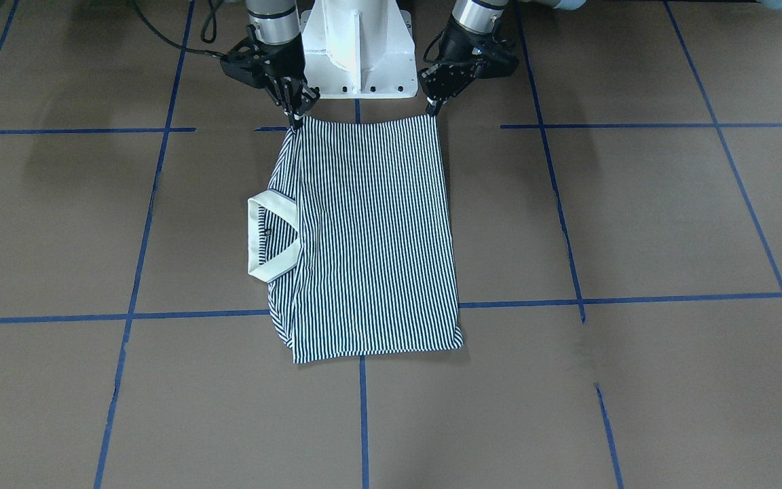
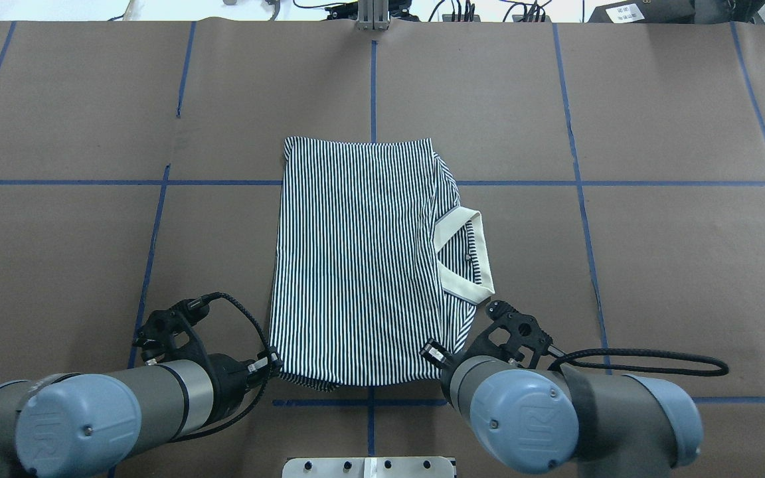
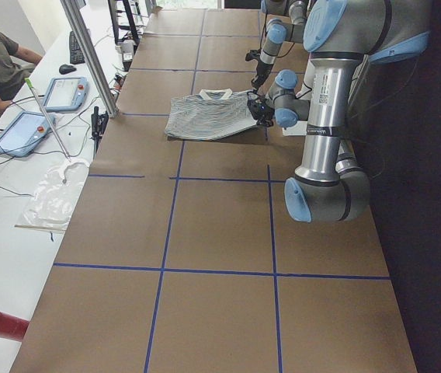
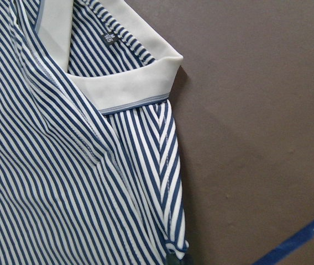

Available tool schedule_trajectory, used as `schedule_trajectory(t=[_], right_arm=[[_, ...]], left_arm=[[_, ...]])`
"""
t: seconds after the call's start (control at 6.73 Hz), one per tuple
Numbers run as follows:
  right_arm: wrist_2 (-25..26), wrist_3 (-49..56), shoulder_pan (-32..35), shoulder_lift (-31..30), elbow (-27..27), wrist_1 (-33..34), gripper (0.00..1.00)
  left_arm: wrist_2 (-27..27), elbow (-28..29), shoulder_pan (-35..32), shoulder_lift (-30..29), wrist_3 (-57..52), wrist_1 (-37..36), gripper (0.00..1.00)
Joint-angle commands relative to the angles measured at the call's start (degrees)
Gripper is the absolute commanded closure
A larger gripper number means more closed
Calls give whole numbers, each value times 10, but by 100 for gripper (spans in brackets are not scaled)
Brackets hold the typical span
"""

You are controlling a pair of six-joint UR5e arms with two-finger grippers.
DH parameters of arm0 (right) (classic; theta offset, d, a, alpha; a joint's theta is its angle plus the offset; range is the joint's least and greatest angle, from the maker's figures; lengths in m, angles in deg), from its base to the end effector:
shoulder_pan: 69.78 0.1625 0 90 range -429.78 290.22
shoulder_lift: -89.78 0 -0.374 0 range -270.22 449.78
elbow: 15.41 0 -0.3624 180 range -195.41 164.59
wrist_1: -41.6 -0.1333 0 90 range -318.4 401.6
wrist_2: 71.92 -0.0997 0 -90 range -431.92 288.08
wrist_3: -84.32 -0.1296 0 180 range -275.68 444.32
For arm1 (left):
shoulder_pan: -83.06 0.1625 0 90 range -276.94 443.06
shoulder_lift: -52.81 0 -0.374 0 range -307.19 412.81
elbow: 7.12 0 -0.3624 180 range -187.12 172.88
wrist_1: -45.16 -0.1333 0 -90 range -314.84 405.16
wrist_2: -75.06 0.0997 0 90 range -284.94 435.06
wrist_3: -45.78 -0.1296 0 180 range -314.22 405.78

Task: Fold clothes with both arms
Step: 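Grasp both near corners and fold them up toward the far edge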

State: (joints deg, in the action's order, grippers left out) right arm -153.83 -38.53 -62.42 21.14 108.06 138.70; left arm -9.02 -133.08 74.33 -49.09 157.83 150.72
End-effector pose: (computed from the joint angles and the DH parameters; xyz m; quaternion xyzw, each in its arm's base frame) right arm -0.4834 -0.2152 0.2271 -0.0261 -0.4079 0.3404 0.8468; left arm 0.4523 -0.2178 0.2283 -0.0172 0.5265 -0.2516 0.8119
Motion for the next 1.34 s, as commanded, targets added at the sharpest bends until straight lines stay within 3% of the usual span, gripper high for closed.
schedule_trajectory(t=[0.0,0.15,0.3,0.59,1.04,1.19], right_arm=[[1,1,3,13,82,93,100],[-11,23,74,46,54,92,100],[-64,81,144,105,-19,90,100],[-144,117,251,172,-192,-23,100],[-159,164,283,233,-387,-112,100],[-190,174,303,276,-492,-165,72]], left_arm=[[-26,-45,0,-44,-7,-79,100],[-36,-20,-62,-92,-57,-98,100],[-56,31,-122,-125,-110,-98,100],[-78,127,-215,-166,-196,-77,100],[-75,308,-251,-205,-227,72,100],[-73,376,-260,-224,-258,109,95]])
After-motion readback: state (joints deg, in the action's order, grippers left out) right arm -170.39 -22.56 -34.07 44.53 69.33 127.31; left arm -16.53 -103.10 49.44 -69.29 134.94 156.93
